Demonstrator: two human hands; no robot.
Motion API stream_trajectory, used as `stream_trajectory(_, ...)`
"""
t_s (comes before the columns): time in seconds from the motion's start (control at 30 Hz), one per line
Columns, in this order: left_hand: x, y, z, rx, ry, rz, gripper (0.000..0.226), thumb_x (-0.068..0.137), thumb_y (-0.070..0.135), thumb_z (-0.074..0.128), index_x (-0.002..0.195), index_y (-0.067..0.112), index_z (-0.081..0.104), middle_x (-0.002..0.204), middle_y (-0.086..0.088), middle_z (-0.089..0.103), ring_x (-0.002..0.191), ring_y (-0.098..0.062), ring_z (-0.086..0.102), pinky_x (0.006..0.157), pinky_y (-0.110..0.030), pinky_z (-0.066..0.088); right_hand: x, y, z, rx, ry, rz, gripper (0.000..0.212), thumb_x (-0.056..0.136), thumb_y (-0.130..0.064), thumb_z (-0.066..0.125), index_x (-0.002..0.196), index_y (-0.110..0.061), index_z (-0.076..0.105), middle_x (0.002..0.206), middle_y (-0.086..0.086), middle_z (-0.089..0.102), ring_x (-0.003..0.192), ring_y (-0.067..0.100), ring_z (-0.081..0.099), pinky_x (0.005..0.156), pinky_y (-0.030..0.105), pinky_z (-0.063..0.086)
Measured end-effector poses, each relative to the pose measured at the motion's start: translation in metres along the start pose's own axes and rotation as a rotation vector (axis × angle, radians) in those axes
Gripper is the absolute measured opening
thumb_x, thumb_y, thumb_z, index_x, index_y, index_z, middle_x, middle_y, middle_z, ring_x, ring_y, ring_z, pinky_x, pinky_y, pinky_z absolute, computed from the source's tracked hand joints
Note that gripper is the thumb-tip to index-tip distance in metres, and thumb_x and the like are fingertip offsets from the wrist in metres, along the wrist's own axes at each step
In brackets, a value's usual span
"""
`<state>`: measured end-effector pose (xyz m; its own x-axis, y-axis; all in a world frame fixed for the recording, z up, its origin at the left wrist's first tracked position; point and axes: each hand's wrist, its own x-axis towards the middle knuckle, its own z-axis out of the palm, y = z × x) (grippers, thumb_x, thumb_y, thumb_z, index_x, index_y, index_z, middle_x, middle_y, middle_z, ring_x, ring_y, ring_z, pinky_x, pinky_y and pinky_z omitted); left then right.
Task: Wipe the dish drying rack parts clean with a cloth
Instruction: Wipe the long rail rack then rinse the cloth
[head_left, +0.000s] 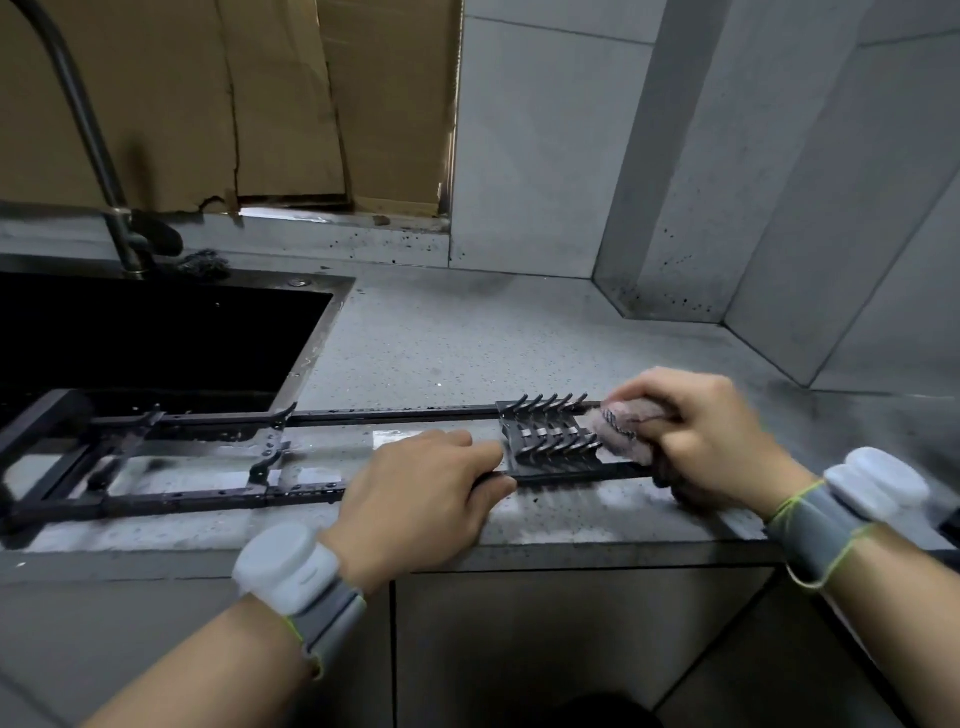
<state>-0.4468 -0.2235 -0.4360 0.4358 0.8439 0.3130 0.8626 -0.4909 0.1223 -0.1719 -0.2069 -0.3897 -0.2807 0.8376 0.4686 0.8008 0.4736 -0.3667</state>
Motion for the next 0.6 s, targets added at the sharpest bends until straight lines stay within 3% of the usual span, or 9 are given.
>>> stream_trajectory(0.1, -0.001, -0.001, 0.000, -0.009, 0.004, 0.000, 0.037, 0.100, 0.061, 0.031, 0.082, 0.028, 0.031, 0.078, 0.007, 0.043, 0.076, -0.012, 0.038, 0.060, -0.033, 0.031, 0.021, -0.018, -0.007, 0.100, 0.113, 0.041, 0.039, 0.080, 0.000, 0.067, 0.103, -0.031, 0.059, 0.097, -0.008, 0.065, 0.086, 0.016, 0.063, 0.077, 0.032, 0.049)
stream_trajectory(0.17, -0.002, 0.000, -0.001, -0.011, -0.002, -0.007, 0.037, 0.099, 0.061, 0.032, 0.082, 0.028, 0.030, 0.078, 0.007, 0.043, 0.076, -0.012, 0.036, 0.060, -0.033, 0.030, 0.038, -0.036, -0.004, 0.094, 0.133, -0.037, 0.036, 0.077, 0.007, 0.059, 0.097, -0.023, 0.061, 0.101, 0.000, 0.057, 0.090, 0.017, 0.059, 0.081, 0.024, 0.046)
stream_trajectory(0.27, -0.001, 0.002, -0.003, 0.002, -0.012, -0.019, 0.038, 0.099, 0.061, 0.032, 0.083, 0.027, 0.030, 0.080, 0.006, 0.043, 0.077, -0.013, 0.037, 0.062, -0.034, 0.029, 0.051, -0.059, 0.016, -0.007, -0.073, -0.132, 0.029, 0.081, 0.002, 0.055, 0.089, -0.020, 0.073, 0.101, -0.002, 0.051, 0.089, 0.014, 0.059, 0.082, 0.022, 0.047)
stream_trajectory(0.4, -0.001, 0.003, -0.004, 0.011, -0.020, -0.029, 0.036, 0.098, 0.062, 0.032, 0.084, 0.029, 0.030, 0.082, 0.008, 0.043, 0.079, -0.011, 0.035, 0.064, -0.034, 0.029, 0.045, -0.065, 0.039, -0.117, -0.342, -0.132, 0.019, 0.092, -0.028, 0.058, 0.100, -0.032, 0.075, 0.107, -0.014, 0.053, 0.097, 0.008, 0.056, 0.090, 0.029, 0.043)
stream_trajectory(0.6, -0.001, 0.002, -0.003, 0.005, -0.022, -0.032, 0.037, 0.099, 0.062, 0.032, 0.084, 0.028, 0.031, 0.079, 0.008, 0.041, 0.080, -0.012, 0.042, 0.064, -0.033, 0.030, 0.045, -0.055, 0.031, -0.140, -0.443, -0.091, 0.026, 0.100, -0.030, 0.050, 0.108, -0.031, 0.075, 0.110, -0.012, 0.059, 0.098, 0.008, 0.056, 0.086, 0.024, 0.038)
